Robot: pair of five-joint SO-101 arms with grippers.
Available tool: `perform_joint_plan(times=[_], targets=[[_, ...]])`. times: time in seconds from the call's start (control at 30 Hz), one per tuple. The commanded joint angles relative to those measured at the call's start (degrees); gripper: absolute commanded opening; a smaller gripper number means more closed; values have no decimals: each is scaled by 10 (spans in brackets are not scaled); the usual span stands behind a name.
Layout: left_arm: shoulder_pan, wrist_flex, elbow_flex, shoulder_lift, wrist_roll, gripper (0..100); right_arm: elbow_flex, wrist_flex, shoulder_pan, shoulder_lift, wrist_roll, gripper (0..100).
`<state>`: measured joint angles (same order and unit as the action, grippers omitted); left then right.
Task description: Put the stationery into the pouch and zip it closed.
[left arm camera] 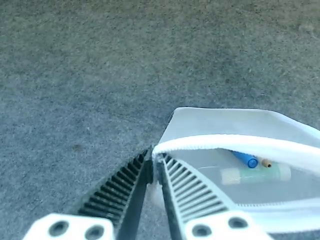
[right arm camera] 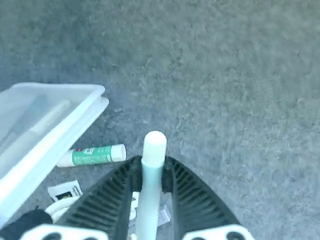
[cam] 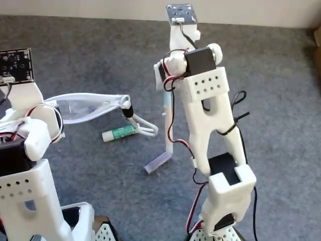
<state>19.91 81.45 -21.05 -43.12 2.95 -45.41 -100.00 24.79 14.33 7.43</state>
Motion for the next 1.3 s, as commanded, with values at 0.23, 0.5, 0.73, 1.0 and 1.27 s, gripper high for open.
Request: perform_joint_plan(times=[0.23,0.5,0.73,1.0,1.27], targets=[[7,-6,-10,2,7,6,251,127,30,-244,5,4],[7,-6,-10,2,7,6,507,310,63,-456,6,4],[7,-6,-10,2,7,6,636,407,68,-601,6,4],[7,-6,-10,2,7,6,720,502,116,-735,6,4],[7,-5,-10,2,7,6,778,560,190,-815,6,4]])
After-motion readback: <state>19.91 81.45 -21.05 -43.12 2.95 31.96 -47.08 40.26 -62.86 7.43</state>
